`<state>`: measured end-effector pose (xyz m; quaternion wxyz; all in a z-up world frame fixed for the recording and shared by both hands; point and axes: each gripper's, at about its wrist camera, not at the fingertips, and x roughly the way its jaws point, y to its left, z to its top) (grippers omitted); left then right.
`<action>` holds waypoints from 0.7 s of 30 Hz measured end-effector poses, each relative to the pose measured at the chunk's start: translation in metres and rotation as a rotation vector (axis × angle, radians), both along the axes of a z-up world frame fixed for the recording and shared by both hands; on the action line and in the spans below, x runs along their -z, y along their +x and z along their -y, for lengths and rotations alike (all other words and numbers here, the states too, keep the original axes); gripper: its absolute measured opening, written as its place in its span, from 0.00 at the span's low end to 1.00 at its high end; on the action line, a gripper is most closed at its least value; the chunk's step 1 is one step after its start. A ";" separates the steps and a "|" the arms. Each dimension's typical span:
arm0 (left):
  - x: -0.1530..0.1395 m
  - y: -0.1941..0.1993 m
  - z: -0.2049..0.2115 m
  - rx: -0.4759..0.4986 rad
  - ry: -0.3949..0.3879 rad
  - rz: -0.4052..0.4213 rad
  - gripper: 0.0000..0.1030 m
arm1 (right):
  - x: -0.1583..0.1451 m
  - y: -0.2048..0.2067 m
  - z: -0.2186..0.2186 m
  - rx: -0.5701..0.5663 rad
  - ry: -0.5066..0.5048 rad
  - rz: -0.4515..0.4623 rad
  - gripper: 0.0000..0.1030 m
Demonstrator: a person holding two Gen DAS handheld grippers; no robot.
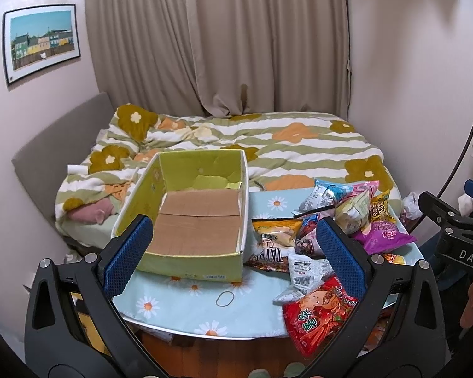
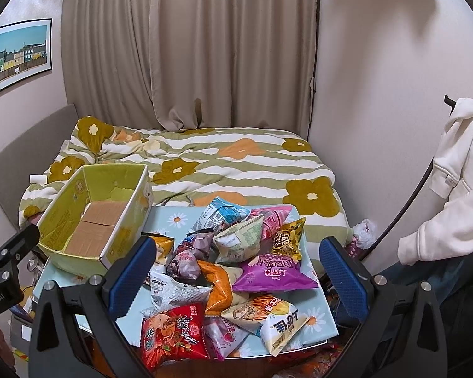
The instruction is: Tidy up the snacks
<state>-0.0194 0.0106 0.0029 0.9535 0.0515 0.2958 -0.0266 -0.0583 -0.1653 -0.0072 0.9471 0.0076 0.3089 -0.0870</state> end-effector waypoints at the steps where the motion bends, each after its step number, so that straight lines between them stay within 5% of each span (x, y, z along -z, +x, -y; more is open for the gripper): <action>1: 0.000 0.001 0.001 0.000 0.002 0.000 1.00 | 0.000 0.000 0.001 0.001 0.000 0.002 1.00; 21: -0.001 0.001 0.016 0.018 0.023 0.000 1.00 | -0.001 -0.003 0.010 0.007 0.014 -0.005 1.00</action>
